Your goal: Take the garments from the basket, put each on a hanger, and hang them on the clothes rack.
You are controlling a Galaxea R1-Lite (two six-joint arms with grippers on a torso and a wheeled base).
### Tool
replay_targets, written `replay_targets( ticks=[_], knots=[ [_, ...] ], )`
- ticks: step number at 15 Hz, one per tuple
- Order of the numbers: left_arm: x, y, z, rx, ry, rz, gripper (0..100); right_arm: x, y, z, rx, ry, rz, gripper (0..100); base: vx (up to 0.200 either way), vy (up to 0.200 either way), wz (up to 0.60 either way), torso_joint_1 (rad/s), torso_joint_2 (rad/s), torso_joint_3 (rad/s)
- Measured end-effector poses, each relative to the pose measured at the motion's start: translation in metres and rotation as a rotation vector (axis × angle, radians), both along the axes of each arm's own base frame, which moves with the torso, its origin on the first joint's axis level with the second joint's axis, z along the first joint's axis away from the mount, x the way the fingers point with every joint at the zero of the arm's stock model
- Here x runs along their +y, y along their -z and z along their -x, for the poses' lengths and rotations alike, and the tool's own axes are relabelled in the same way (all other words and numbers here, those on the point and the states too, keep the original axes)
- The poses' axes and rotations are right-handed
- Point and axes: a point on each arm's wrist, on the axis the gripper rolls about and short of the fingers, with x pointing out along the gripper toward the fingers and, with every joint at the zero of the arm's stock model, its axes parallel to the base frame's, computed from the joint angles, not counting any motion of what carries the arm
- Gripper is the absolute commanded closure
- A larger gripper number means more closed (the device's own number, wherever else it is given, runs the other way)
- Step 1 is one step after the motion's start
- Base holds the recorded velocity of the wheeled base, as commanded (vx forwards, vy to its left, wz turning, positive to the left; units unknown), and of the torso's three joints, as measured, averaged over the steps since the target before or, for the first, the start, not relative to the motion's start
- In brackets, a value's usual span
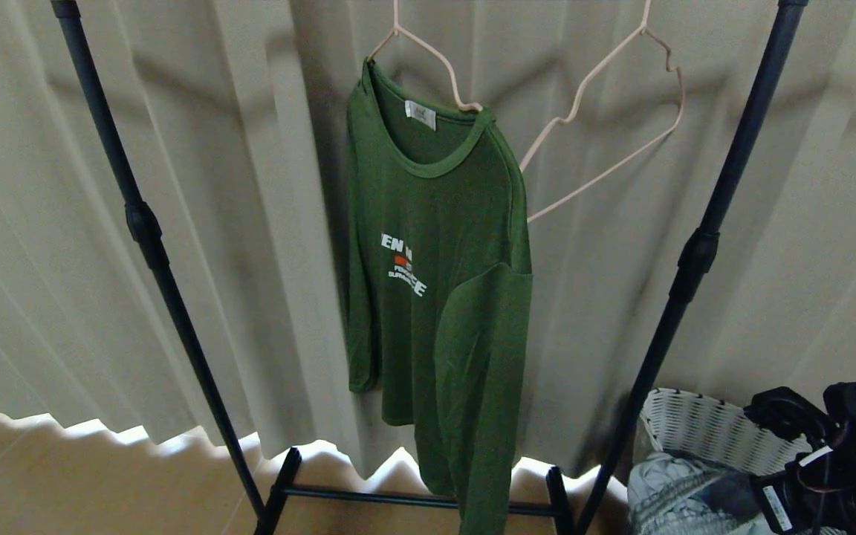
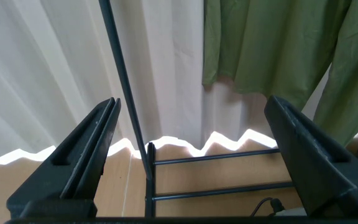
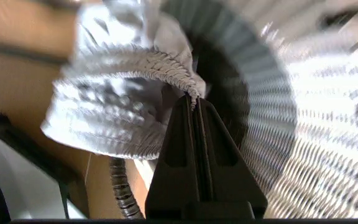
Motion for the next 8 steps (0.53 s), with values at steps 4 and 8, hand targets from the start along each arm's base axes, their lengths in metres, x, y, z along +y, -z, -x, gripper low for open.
replay_targets(
  ticks=[4,8],
  knots=[
    [0.0,0.0,0.0,0.0,0.0,0.0,0,0.011,-0.042,0.015,-0.232,-0.13,-0.093,100,0.0,0.0,0.0,0.0,0.0,0.0],
    [0.0,0.0,0.0,0.0,0.0,0.0,0,0.024,-0.088,0.038,-0.487,-0.297,-0.168,100,0.0,0.0,0.0,0.0,0.0,0.0]
  ],
)
